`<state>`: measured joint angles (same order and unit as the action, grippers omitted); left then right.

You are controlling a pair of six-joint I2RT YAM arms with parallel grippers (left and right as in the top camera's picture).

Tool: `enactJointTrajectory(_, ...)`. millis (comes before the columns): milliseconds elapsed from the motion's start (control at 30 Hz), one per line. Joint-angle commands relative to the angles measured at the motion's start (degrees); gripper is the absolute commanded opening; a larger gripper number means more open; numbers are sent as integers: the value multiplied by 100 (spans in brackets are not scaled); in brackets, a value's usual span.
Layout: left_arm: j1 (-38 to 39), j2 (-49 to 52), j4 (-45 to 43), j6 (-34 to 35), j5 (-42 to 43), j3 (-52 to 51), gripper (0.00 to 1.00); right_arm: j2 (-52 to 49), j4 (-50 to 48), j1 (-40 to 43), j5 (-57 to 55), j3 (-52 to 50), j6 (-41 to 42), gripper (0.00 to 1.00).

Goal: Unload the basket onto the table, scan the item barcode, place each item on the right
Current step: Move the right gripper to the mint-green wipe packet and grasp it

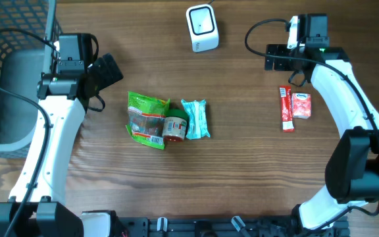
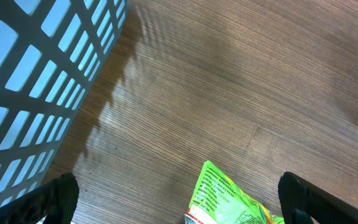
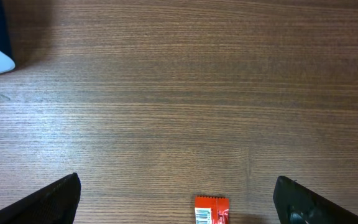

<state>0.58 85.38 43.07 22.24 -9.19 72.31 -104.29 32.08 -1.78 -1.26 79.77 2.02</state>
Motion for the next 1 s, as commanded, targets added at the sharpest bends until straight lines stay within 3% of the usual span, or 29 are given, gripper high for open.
enactJointTrajectory(0, -7, 2, -17, 74, -52, 28, 100, 35, -28, -2, 94, 76, -50, 100)
enactJointTrajectory(167, -7, 2, -15, 74, -52, 28, 100, 35, -28, -2, 94, 76, -50, 100)
enactJointTrajectory(333, -7, 2, -15, 74, -52, 28, 100, 35, -203, -7, 588, 76, 664, 100)
enactJointTrajectory(400, -7, 2, -15, 74, -52, 28, 100, 35, -24, -7, 1283, 76, 1425, 100)
enactJointTrajectory(500, -7, 2, -15, 74, -52, 28, 100, 37, 372, -7, 2461, 76, 1475, 99)
enactJointTrajectory(533, -7, 2, -15, 74, -52, 28, 100, 22, 592, -7, 2824, 74, 1434, 83)
enactJointTrajectory(567, -7, 2, -15, 74, -52, 28, 100, 22, 1001, -26, 3163, 50, 1257, 56)
enactJointTrajectory(600, -7, 2, -15, 74, -52, 28, 100, 15, 1158, -85, 3274, 13, 1163, 43)
enactJointTrajectory(633, -7, 2, -15, 74, -52, 28, 100, 13, 1349, -170, 3287, -33, 1029, 23)
enactJointTrajectory(667, -7, 2, -17, 74, -52, 28, 100, 13, 1526, -275, 3287, -105, 881, 14)
enactJointTrajectory(800, -7, 2, -15, 74, -52, 28, 100, 11, 1220, -1032, 3285, -852, 804, 24)
enactJointTrajectory(867, -7, 2, -17, 74, -52, 28, 100, -13, 780, -1438, 3287, -1191, 874, 40)
enactJointTrajectory(967, -7, 2, -15, 74, -52, 28, 100, -31, 11, -2081, 3204, -1624, 1167, 43)
